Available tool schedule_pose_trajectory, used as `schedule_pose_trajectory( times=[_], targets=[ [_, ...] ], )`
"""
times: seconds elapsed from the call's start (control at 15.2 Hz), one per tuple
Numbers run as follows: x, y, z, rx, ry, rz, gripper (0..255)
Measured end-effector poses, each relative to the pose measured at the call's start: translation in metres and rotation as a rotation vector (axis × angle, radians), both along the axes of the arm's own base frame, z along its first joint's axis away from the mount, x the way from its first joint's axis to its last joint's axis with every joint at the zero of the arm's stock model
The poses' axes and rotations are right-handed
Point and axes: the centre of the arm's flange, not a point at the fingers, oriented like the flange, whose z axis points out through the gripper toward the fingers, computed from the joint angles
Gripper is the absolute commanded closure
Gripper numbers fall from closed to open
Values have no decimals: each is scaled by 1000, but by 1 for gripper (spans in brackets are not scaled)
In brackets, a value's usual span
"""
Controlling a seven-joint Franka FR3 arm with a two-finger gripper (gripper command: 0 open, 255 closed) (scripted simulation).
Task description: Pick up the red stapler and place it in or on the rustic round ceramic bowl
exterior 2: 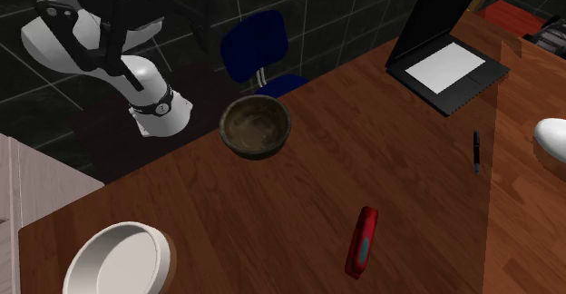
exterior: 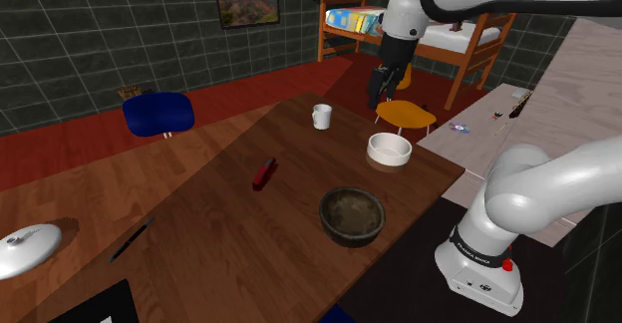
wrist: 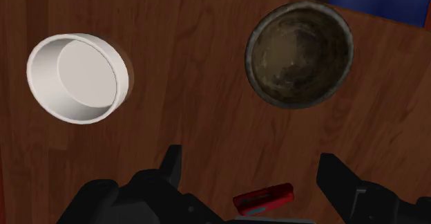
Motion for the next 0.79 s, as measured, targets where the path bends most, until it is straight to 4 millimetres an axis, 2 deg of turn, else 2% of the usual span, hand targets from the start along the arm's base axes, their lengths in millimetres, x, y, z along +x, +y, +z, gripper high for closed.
schedule_pose_trajectory(
  times=[0.2,0.59,0.79],
  targets=[
    [9,9,-9,3,5,-37,0],
    [58,50,-54,18,29,-224,0],
    [87,61,-79,26,43,-322,0]
  ],
)
